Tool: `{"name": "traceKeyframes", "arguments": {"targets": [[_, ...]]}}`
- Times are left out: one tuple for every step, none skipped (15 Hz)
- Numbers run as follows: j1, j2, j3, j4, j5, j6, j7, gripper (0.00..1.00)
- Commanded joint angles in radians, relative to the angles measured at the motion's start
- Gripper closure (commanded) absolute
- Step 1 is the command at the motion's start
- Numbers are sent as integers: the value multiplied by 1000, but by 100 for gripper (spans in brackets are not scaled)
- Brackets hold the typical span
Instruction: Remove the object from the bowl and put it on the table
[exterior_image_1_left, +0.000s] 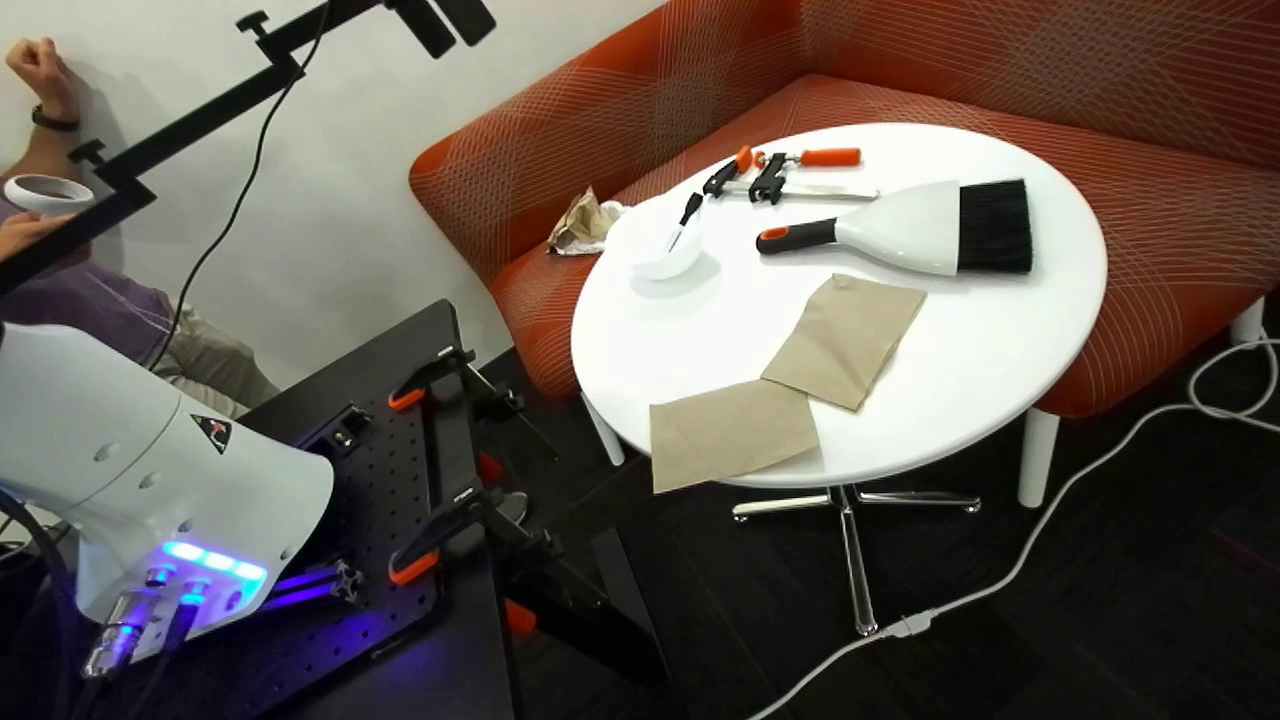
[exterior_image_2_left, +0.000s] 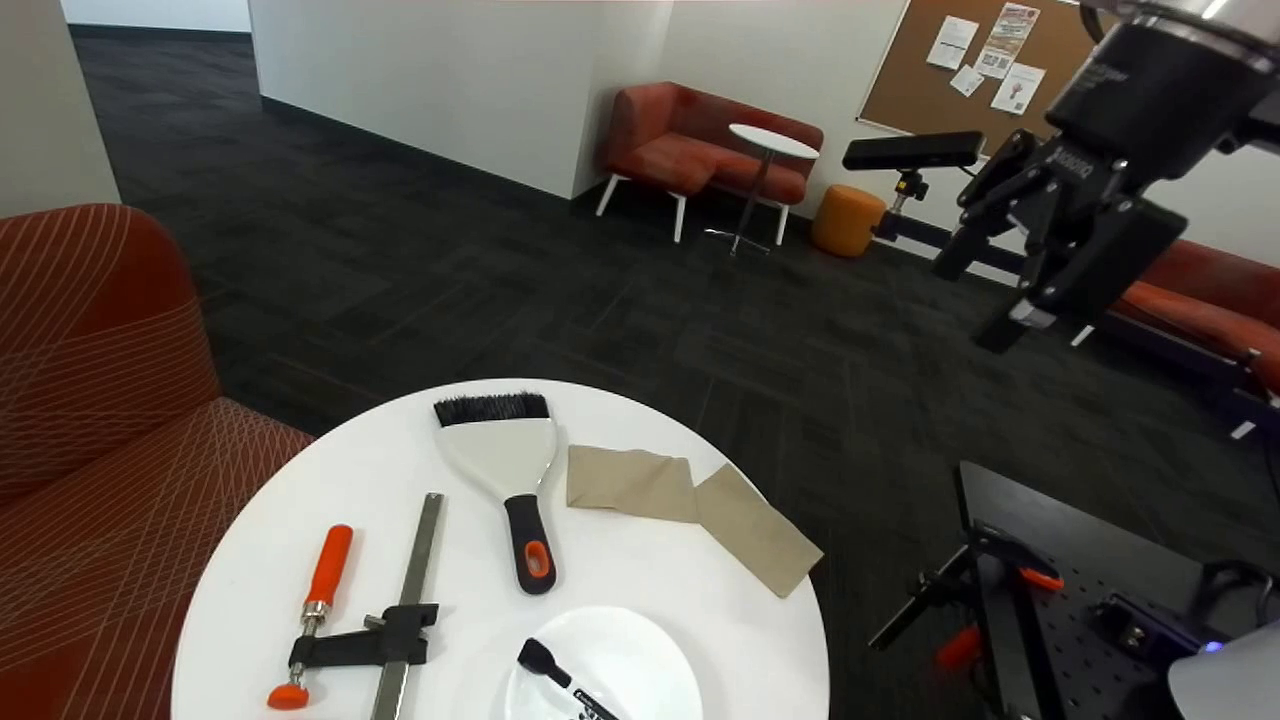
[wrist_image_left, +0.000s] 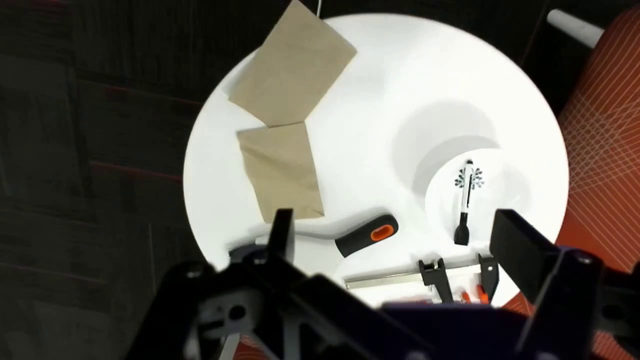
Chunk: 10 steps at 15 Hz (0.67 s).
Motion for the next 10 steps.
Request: {"name": "traceKeyframes", "arguments": {"targets": [[12, 113, 52, -5, 32, 162, 86, 0], [18, 145, 64, -3, 41, 201, 100, 0], [28, 174, 72, 1, 53, 233, 109, 0], [36, 201, 84, 7, 64, 262, 121, 0], [44, 229, 93, 11, 76, 293, 128, 0], [55, 253, 103, 17, 89, 317, 131, 0], [63, 273, 111, 22, 99, 337, 137, 0], [78, 289, 117, 30, 114, 351, 133, 0], [89, 306, 123, 37, 128, 363, 128, 0], [97, 321, 131, 46, 135, 371, 126, 0]]}}
